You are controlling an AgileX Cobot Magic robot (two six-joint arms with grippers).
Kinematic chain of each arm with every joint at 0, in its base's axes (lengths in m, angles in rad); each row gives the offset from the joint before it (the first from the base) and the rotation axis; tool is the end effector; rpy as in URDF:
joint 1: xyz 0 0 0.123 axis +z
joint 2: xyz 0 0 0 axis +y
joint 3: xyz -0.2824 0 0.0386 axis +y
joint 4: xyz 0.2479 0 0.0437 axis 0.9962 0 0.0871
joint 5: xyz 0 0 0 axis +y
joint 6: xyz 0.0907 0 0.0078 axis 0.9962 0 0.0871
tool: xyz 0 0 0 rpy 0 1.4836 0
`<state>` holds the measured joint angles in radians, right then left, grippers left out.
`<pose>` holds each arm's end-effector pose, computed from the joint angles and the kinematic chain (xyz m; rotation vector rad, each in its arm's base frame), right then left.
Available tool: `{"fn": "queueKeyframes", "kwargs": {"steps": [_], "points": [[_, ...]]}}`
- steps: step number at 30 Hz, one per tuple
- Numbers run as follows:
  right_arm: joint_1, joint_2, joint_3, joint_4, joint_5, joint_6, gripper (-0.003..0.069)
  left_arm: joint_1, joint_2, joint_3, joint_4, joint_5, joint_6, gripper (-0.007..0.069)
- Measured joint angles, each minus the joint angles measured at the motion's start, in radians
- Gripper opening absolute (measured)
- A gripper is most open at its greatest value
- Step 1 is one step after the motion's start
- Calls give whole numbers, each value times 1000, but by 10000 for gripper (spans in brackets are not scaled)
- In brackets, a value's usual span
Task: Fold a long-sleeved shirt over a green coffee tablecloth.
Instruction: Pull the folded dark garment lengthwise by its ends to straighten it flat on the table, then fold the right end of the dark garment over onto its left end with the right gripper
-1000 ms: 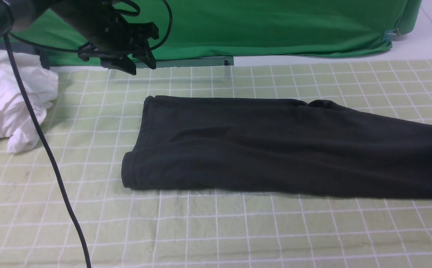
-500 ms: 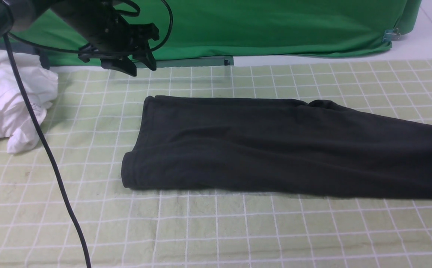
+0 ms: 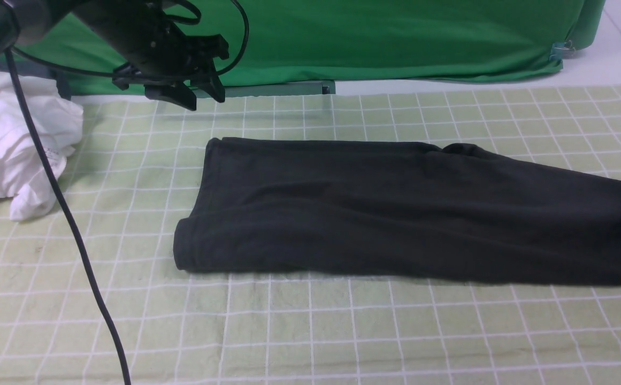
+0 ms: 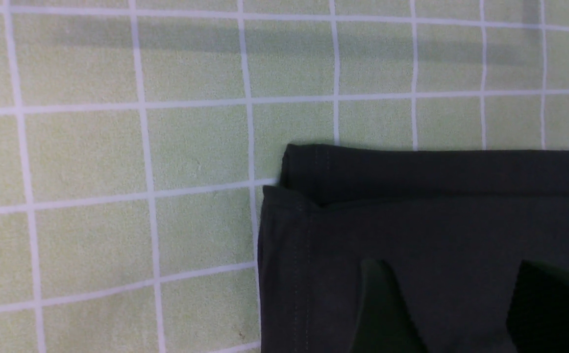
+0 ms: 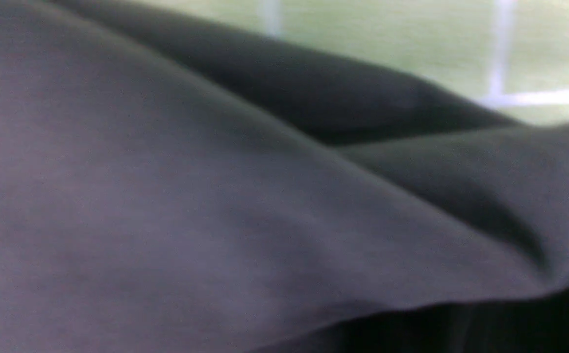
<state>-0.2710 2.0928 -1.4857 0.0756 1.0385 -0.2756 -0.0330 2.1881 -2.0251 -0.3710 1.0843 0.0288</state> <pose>0.3908 -0.1024 0.1522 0.0519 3.1102 0.0927 0.4821 -0.0451 0.2558 -0.0599 2.6928 -0.4965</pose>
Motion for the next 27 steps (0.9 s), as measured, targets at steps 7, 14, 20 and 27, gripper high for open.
{"fn": "queueKeyframes", "kwargs": {"steps": [7, 14, 20, 27], "points": [[0, -7, -21, 55, 101, -45, 39, 0, -8, 0, 2, 15, 8, 359], [1, -167, -20, -54, 161, 8, 36, 0, -158, 73, 67, 114, 43, 272], [-17, -309, 1, -142, 176, 17, 33, -24, -373, 446, -71, 70, 134, 104], [-17, -326, 3, -157, 178, 47, 33, -150, -395, 746, -135, -239, 190, 37]]}}
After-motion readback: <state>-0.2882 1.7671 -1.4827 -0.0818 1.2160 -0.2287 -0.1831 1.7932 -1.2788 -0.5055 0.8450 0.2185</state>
